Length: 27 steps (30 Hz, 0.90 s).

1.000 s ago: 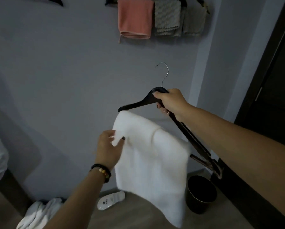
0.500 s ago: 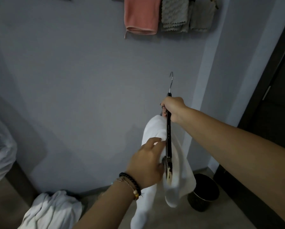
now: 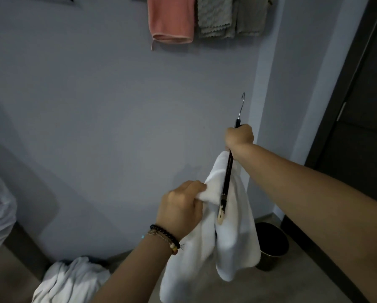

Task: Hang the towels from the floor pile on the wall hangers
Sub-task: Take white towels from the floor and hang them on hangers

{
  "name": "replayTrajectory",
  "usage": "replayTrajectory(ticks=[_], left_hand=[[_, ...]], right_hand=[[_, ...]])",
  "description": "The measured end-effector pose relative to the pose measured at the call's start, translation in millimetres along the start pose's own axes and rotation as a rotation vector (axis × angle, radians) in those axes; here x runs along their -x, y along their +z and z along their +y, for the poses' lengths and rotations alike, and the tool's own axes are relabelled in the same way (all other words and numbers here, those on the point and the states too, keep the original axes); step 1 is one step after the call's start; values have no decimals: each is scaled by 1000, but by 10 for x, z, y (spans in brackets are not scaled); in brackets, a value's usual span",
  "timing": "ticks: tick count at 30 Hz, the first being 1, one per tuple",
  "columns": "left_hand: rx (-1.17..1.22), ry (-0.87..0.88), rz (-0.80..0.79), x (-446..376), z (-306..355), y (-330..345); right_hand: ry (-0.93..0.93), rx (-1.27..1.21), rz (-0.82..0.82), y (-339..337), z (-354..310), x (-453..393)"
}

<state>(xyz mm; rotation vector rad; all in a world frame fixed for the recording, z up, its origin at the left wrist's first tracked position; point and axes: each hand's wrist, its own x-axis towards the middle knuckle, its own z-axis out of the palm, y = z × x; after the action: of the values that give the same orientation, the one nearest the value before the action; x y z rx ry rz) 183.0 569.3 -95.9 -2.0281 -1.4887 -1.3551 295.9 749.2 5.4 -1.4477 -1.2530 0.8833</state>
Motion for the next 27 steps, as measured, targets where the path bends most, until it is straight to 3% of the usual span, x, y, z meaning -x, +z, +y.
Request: replayTrajectory(ticks=[3,6,9,13,17,20,23,25,27], left_hand=[[9,-121,-229,44,-122,-72],[374,-457,-466,-33,-145,-265],[658,-654,-516,-169,-99,-375],[198,-619,-419,-253,49,-248],[20,-575,-283,-410,147,-158],[-56,-517,-250,-468,123,-194],[-43,-543,-282,-420,15,-297],[-40,-586,-328,-374,-18,-366],[-43,-608,-376,-360,-28,-409]], right_hand=[[82,-163,-31,96,-31,77],[234,-371,-80,167,-90,167],[238,-434,-125,197,-157,263],[249,-556,-202,152,-216,413],[197,-612,-426,-41,-242,566],[-15,-356,-486,-267,-70,503],[-279,100,-251,-581,254,280],[-252,351,-210,-748,473,164],[-183,453,-253,-818,692,97]])
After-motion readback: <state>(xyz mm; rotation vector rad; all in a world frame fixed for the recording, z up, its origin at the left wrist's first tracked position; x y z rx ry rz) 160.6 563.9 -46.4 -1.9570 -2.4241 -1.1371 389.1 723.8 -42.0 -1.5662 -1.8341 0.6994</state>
